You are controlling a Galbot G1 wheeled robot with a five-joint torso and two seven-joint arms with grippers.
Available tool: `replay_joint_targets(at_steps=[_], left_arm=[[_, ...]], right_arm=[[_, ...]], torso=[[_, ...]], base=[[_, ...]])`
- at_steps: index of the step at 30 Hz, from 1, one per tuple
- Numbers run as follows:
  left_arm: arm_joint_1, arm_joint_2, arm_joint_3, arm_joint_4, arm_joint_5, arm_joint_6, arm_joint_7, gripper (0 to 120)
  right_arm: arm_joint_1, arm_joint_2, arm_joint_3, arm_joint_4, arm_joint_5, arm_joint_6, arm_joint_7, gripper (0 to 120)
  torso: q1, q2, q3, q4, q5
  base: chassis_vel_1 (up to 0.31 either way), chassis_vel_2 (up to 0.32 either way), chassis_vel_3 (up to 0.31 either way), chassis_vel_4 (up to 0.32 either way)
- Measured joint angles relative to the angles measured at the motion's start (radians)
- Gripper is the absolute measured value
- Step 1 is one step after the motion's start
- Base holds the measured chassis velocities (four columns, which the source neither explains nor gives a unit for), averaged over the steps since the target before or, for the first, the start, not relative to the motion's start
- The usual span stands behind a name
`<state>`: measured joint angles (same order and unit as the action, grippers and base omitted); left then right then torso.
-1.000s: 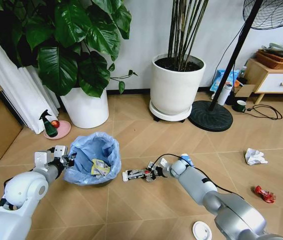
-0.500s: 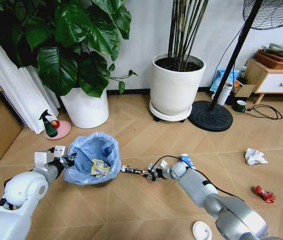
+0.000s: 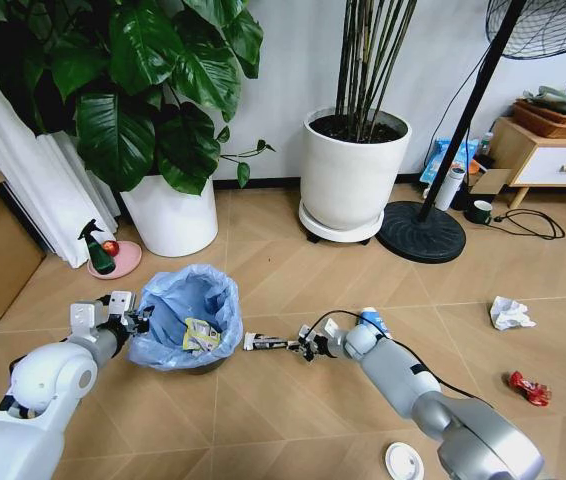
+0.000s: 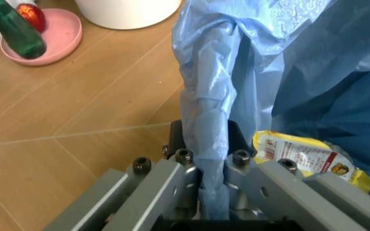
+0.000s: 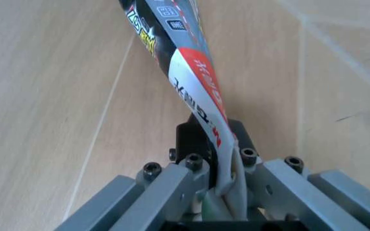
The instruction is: Pick up the trash bin and place the garbage on the floor into it.
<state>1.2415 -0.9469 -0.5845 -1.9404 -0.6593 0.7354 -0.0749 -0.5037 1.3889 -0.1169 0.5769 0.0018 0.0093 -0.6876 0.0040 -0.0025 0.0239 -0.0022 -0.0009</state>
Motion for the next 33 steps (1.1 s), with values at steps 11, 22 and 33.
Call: replay_joint_targets(at_steps=[11,22,33], left_arm=[[-0.003,-0.001,-0.003,0.009,0.001,0.000,0.002,0],[0.002,0.000,0.007,0.013,0.008,0.000,0.008,0],[-0.014,0.015,0.045,0.032,0.003,0.000,0.010,0]], right_arm=[[-0.057,-0.090,0.047,0.192,0.097,-0.076,0.046,0],[-0.128,-0.156,0.196,0.443,0.242,-0.128,0.160,0],[-0.118,-0.145,0.227,0.744,0.505,-0.155,0.248,0]], torso=[[0.000,0.000,0.000,-0.0001,0.0001],[0.000,0.000,0.000,-0.0002,0.0001],[0.000,0.000,0.000,0.0001,-0.0001]], base=[[0.000,0.000,0.000,0.000],[0.000,0.000,0.000,0.000],[0.000,0.000,0.000,0.000]])
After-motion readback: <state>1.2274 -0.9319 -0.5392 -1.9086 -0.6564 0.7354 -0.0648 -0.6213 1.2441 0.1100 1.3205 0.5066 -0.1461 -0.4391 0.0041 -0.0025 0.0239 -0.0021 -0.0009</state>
